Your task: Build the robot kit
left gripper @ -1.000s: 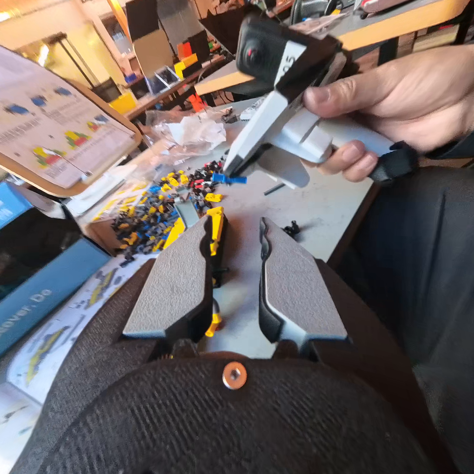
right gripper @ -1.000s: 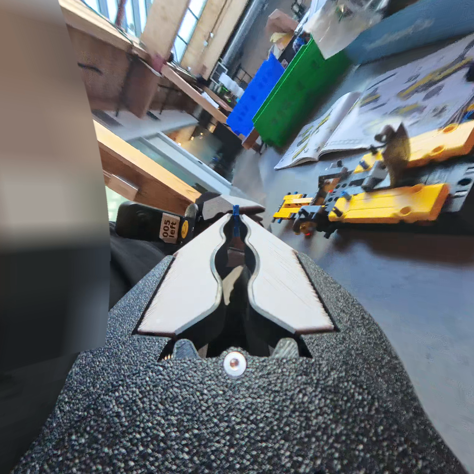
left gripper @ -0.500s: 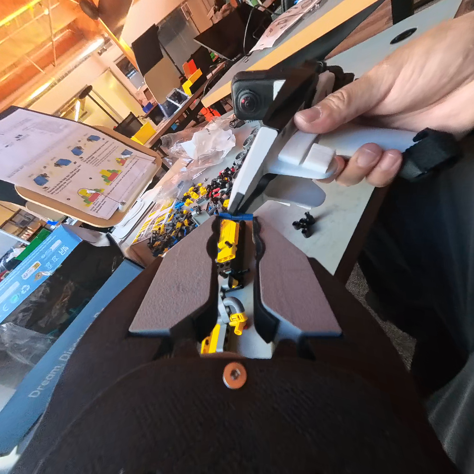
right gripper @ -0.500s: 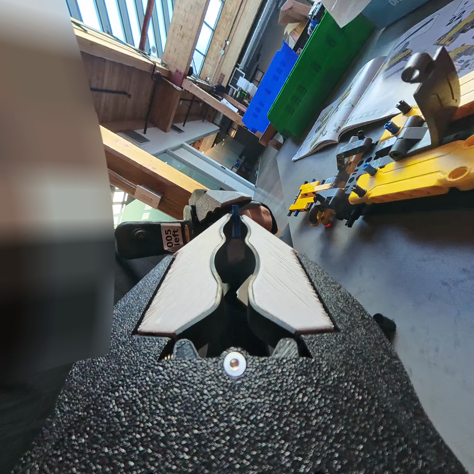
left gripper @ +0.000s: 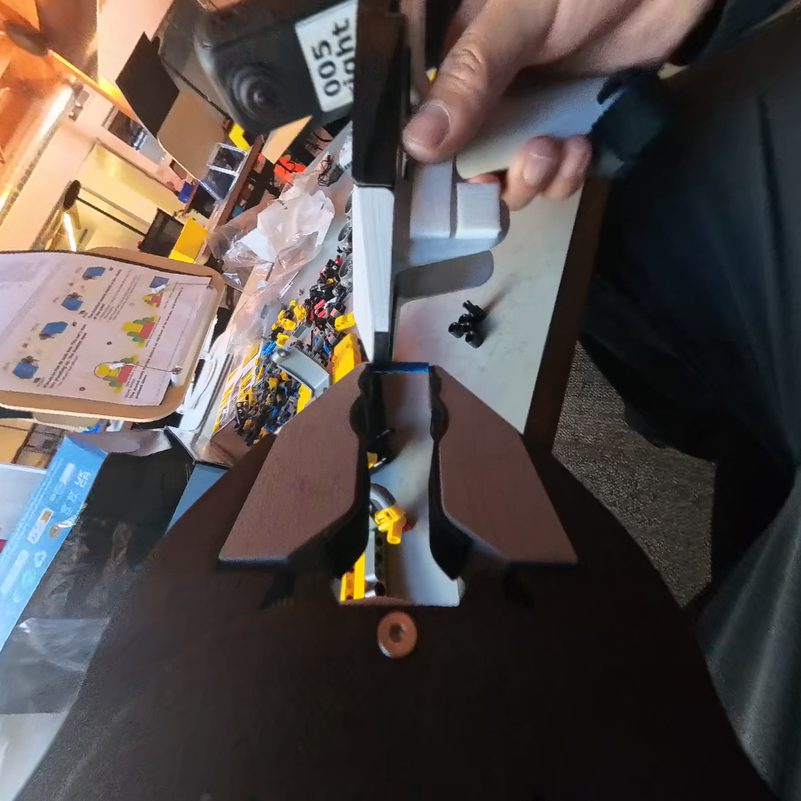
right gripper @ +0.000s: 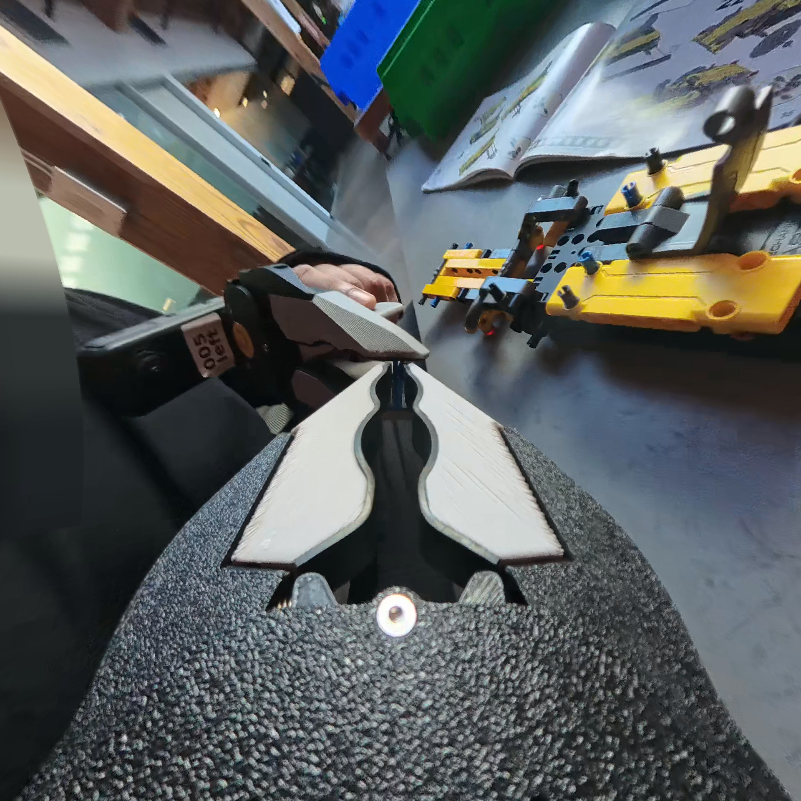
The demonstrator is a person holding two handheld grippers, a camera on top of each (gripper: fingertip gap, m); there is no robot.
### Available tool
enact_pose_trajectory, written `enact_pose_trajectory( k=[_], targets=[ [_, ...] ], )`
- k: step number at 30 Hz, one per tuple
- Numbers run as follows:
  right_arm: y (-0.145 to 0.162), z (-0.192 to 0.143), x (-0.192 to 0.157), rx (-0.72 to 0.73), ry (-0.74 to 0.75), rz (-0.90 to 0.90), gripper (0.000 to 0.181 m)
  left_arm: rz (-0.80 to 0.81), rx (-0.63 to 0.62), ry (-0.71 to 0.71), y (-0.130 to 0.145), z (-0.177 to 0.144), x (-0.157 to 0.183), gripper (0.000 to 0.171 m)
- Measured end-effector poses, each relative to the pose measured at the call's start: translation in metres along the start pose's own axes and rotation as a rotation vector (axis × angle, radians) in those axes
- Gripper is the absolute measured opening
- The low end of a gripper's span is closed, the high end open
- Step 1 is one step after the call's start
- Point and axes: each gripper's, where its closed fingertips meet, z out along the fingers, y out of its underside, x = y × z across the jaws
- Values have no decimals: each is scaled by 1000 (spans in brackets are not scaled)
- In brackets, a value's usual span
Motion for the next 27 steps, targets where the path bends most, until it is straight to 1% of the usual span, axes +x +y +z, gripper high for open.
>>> enact_pose_trajectory(
  k=[5,8,12,15,18,21,23,27],
  targets=[
    [-2,4,0,-6,-3,-12,5,-20,-6,10,3,-2,-1,22],
    [-6,5,-2,20,-28,0,5,-110,5,11,4,-3,-3,22],
    [-13,5,-3,58,-30,-22,4,-272,26,25,3,-4,-9,24],
    [-23,2,-5,121,-31,-54,4,-451,54,50,2,-6,-14,26],
    [-36,0,-16,222,-85,-89,4,-674,95,132,1,-7,-14,25],
    [-38,1,-14,251,-63,-125,4,-878,151,232,-2,-9,-15,15],
    [-39,2,-13,258,-67,-116,5,-959,167,281,-3,-10,-14,15],
    [-37,5,-13,262,-87,-97,4,-1050,201,342,-7,-10,-14,15]
  ],
)
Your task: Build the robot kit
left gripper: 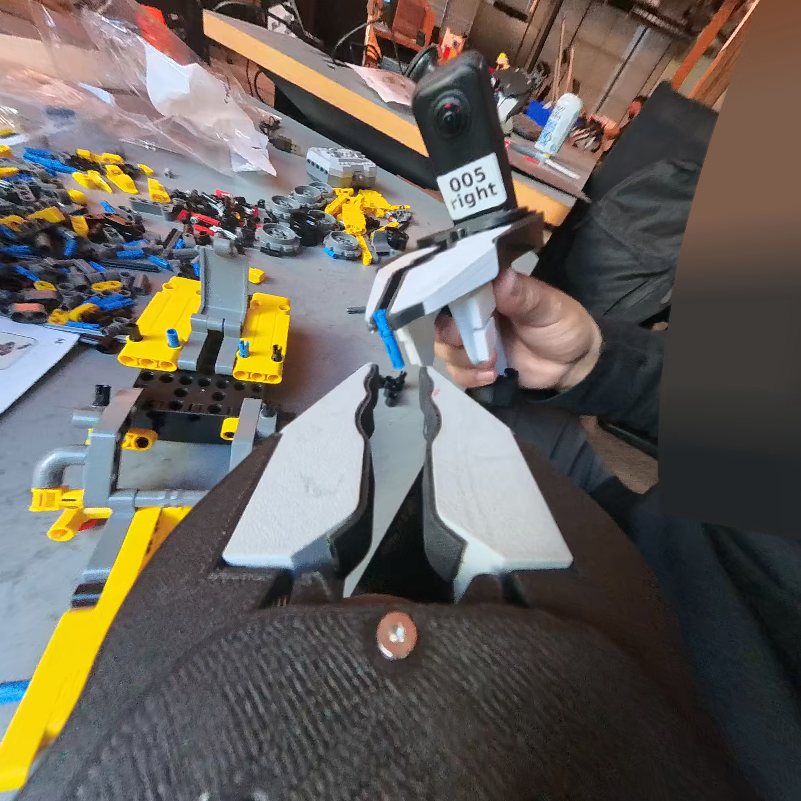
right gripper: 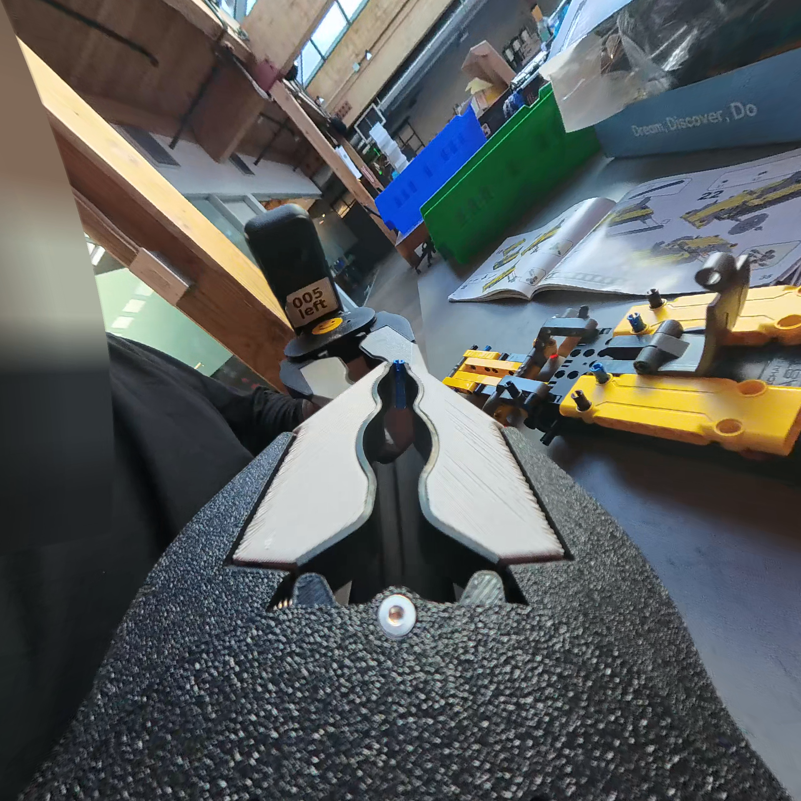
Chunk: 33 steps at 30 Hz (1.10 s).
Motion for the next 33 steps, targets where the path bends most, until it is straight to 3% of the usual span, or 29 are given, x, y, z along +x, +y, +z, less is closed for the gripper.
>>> enact_pose_trajectory(
  k=[10,22,26,33],
  targets=[
    [3,-5,0,-55,46,-78,4,19,6,-16,-1,-1,-2,1],
    [24,-25,4,-276,156,-298,7,449,-162,-196,20,9,-3,1],
    [29,-26,3,-320,178,-364,13,487,-182,-201,23,11,0,1],
    [36,-27,4,-368,203,-449,5,509,-202,-201,27,14,2,1]
  ],
)
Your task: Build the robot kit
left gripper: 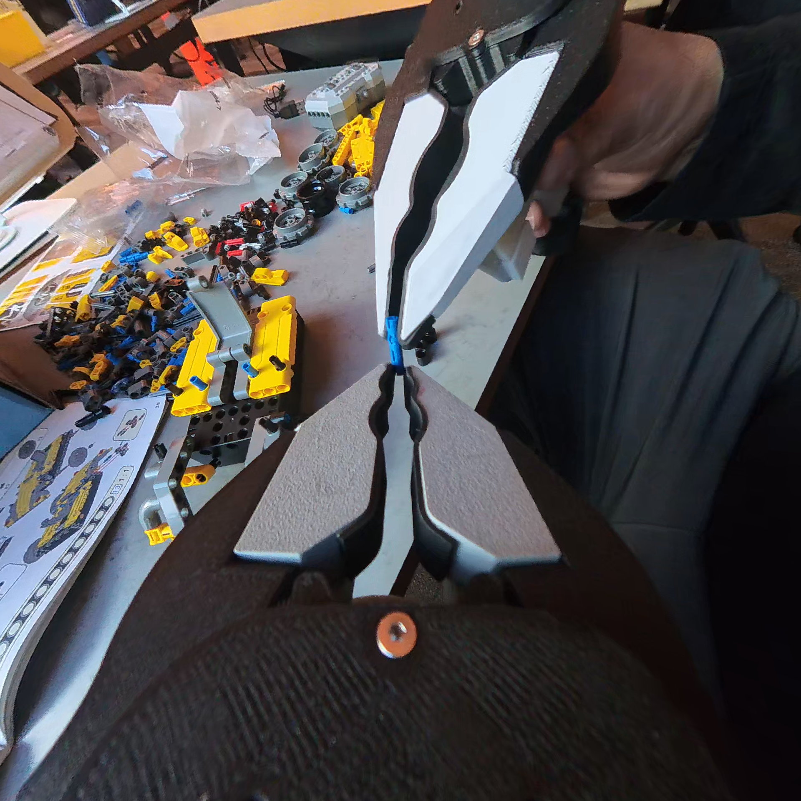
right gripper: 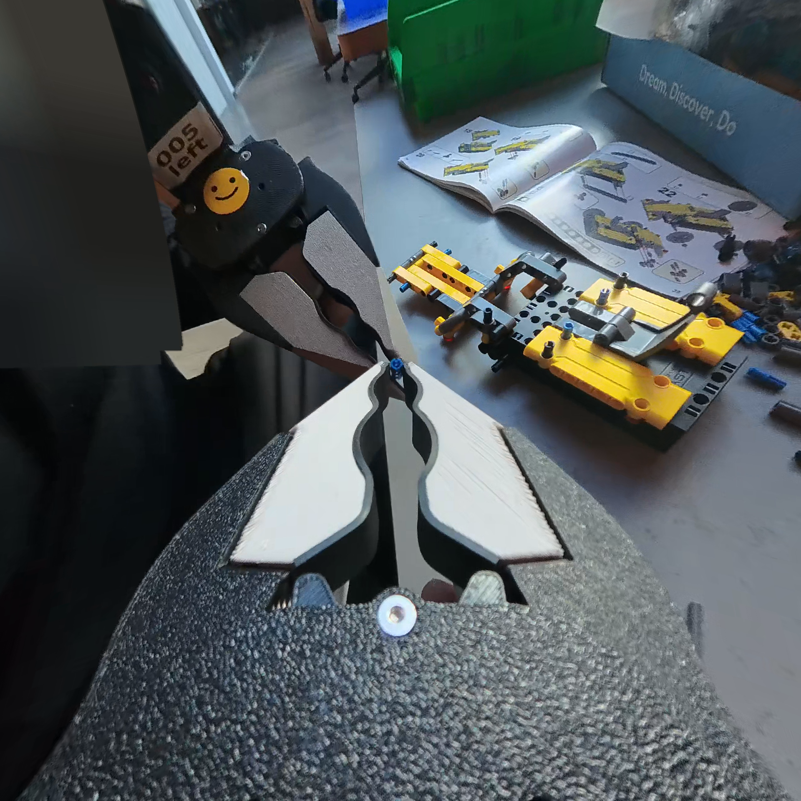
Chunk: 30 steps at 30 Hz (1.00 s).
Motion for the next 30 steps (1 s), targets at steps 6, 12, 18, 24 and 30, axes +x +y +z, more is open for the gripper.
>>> enact_pose_trajectory(
  k=[6,12,18,24,30],
  targets=[
    [7,2,3,-18,0,24,6,28,-29,-11,5,3,1,1],
    [5,-8,12,-31,28,34,5,-54,-1,6,4,5,0,0],
    [20,-44,50,-103,157,68,5,-82,-58,22,14,14,5,14],
    [45,-41,51,-206,185,42,5,-91,-123,73,15,37,15,17],
    [48,-35,44,-214,158,20,5,-85,-174,75,11,51,15,15]
  ],
)
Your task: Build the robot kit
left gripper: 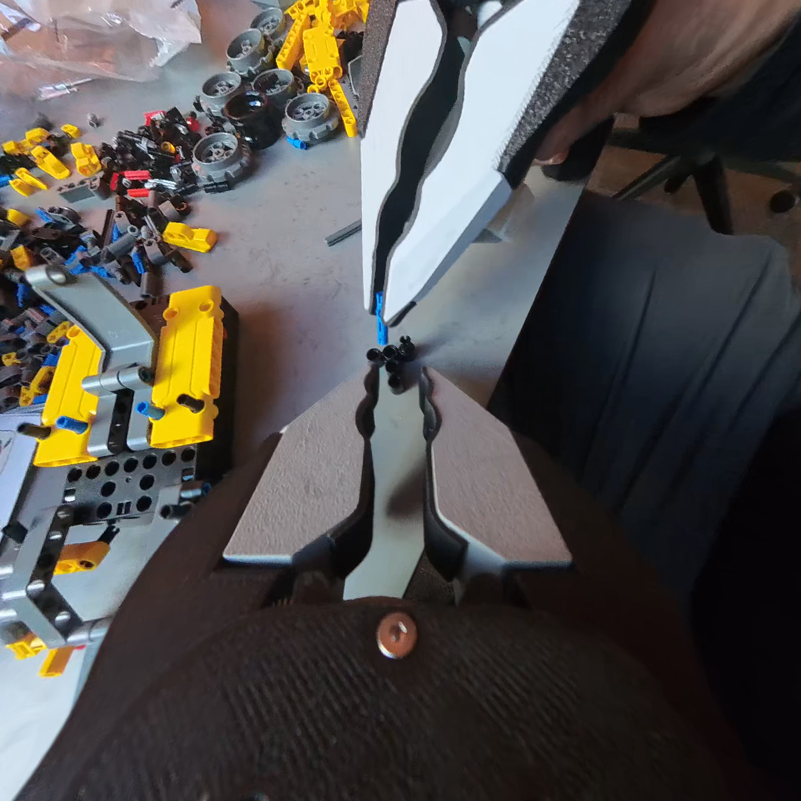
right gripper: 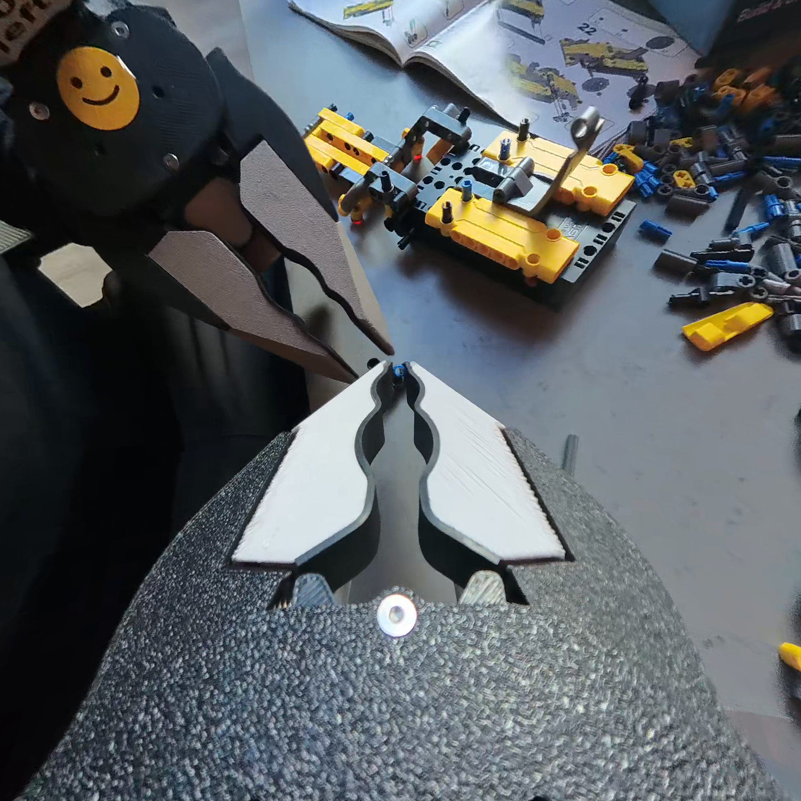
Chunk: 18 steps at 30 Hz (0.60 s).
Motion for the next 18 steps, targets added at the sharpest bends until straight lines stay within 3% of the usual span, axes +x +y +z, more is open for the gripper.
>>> enact_pose_trajectory(
  k=[8,18],
  targets=[
    [-8,-10,-2,79,-16,-38,5,17,-16,-22,3,0,-6,16],
    [-23,-12,5,117,4,-111,5,123,81,-64,3,-13,-5,16]
  ],
)
